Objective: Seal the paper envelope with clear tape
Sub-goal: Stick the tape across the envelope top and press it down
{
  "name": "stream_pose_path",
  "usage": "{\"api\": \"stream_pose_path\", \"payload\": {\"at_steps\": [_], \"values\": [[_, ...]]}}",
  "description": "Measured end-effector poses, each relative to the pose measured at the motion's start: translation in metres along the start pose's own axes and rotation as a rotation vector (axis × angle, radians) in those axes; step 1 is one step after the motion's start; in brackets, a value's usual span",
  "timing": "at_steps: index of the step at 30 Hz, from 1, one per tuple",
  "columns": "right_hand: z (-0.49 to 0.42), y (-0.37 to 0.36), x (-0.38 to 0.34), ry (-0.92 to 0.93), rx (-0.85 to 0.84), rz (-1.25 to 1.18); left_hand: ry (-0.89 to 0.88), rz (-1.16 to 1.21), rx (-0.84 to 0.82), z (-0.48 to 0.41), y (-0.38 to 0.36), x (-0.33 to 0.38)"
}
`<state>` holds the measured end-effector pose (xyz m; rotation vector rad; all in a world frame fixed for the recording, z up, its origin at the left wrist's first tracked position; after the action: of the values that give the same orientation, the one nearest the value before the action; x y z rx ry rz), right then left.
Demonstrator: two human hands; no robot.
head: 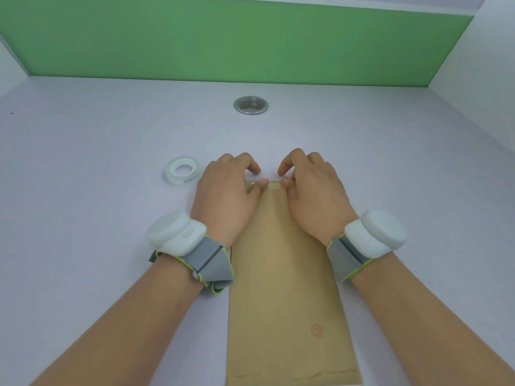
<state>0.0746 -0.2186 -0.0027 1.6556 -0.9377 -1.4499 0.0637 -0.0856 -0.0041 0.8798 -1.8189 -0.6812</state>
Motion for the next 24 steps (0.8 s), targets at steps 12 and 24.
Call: {"api": "stream_pose_path", "payload": {"at_steps": [12,24], "values": [[-0.001,0.001,-0.001,0.015,0.0,0.026,-0.01,0.032,0.026,0.0,0.002,0.001],[-0.003,0.012,0.011,-0.051,0.089,-0.212,0.03,0.162,0.157,0.003,0.015,-0.003]]}}
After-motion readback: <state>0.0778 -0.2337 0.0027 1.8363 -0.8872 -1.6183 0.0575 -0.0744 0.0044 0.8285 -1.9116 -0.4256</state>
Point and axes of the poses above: each hand's wrist, its own z-axis away from the middle knuckle, its own y-axis out of the back of the hand, x = y × z, the point moved 4 cm from there along -z, towards the middle knuckle, and after that the axes turned 9 degrees about -y, right-handed, at the moved point
